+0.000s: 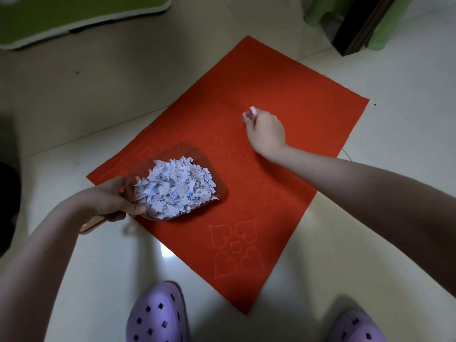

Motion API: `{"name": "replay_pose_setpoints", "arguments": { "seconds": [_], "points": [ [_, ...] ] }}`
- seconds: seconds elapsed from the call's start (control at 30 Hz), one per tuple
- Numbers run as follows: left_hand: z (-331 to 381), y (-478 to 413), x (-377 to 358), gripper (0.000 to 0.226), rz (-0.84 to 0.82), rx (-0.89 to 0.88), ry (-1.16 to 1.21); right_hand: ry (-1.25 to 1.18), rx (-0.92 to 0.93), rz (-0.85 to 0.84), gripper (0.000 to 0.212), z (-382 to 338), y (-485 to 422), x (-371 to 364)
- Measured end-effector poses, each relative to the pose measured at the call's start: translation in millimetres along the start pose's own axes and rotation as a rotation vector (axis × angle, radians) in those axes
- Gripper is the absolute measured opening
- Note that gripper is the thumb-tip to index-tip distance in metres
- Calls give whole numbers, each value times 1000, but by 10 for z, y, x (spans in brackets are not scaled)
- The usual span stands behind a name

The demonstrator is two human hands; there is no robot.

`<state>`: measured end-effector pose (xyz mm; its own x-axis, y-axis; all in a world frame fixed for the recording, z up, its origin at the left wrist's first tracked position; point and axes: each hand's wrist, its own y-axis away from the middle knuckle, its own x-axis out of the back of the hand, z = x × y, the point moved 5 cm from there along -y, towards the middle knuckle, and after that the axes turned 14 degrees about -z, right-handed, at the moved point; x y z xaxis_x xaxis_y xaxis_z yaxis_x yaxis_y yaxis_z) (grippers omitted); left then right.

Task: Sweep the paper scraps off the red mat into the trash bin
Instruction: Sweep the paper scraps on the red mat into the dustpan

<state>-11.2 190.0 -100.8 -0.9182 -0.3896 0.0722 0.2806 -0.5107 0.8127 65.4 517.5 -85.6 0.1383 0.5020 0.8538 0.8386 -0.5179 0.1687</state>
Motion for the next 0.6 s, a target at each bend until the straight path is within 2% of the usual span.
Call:
{"name": "replay_pose_setpoints", "arguments": {
  "seconds": [0.13, 0.2, 0.27, 0.33, 0.47, 0.5, 0.6],
  "points": [
    [4, -37, -20, 40, 2, 8, -14, -4, 179, -183, 30, -286, 319, -360],
    [3, -54, -36, 39, -10, 0, -17, -203, 252, -226, 23, -403, 476, -425],
    [-20, -79, -36, 44, -17, 12, -7, -446, 241, -171, 21, -442, 514, -316],
    [-29, -77, -44, 55, -25, 29, 6, -550, 235, -73, 24, -397, 481, -126],
    [28, 14, -81, 95, -58, -12, 19, -415, 181, -34, 24, -117, 437, 78],
    [36, 29, -79, 94, -58, -21, 25, -379, 157, -43, 25, -35, 444, 73],
    [48, 57, -58, 58, -42, -16, 28, -267, 124, -69, 25, 136, 472, -36]
  ]
}}
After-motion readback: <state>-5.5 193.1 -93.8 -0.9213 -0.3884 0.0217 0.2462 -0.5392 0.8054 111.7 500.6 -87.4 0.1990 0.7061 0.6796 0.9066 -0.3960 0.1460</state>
